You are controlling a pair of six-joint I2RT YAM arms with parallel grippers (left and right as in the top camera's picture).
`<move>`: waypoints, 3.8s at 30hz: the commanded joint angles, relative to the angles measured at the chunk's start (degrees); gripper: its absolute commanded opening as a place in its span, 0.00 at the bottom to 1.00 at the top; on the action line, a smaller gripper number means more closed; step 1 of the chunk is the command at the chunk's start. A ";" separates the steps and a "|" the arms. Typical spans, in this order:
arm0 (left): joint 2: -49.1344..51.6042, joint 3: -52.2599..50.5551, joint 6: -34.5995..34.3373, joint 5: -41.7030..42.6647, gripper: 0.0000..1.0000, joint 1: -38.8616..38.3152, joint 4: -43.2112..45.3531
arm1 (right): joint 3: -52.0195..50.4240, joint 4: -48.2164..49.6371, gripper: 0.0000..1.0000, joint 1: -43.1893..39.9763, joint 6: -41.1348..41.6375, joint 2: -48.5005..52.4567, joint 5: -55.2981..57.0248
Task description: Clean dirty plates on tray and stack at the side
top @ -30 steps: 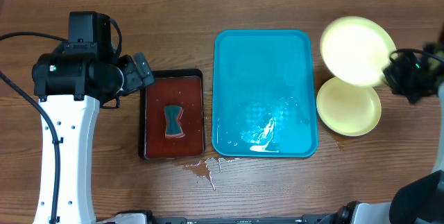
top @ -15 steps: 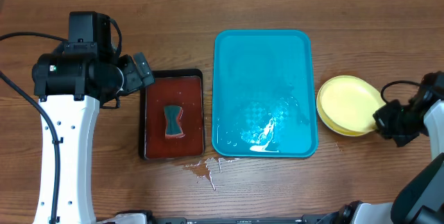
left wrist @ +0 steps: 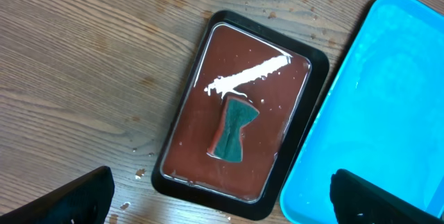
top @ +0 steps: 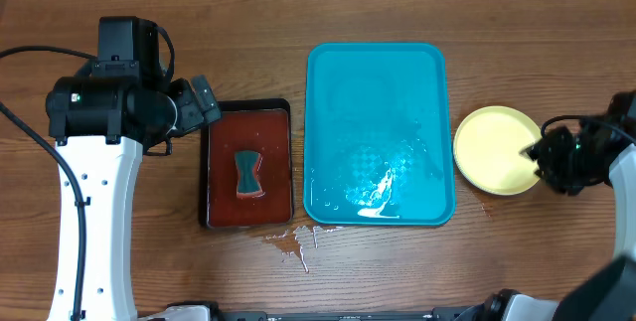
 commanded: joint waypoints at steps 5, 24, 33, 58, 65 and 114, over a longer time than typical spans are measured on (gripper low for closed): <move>-0.17 0.66 0.02 0.48 1.00 0.24 0.02 | 4.17 -0.24 0.48 11.89 -9.90 -15.96 -6.49; -0.17 0.66 0.02 0.48 1.00 0.24 0.02 | 4.11 -0.20 1.00 27.26 -14.19 -24.79 -4.09; -0.15 0.66 0.02 0.48 1.00 0.24 0.02 | 4.11 -0.17 1.00 27.26 -14.19 -22.34 -4.04; -0.15 0.66 0.02 0.48 1.00 0.24 0.02 | -11.56 19.78 1.00 26.10 -14.19 -54.62 9.70; -0.17 0.66 0.02 0.50 1.00 0.24 0.02 | -28.61 29.22 1.00 25.14 -14.16 -64.50 8.35; -0.17 0.66 0.02 0.48 1.00 0.24 0.02 | -63.41 58.21 1.00 25.27 -14.19 -82.03 7.56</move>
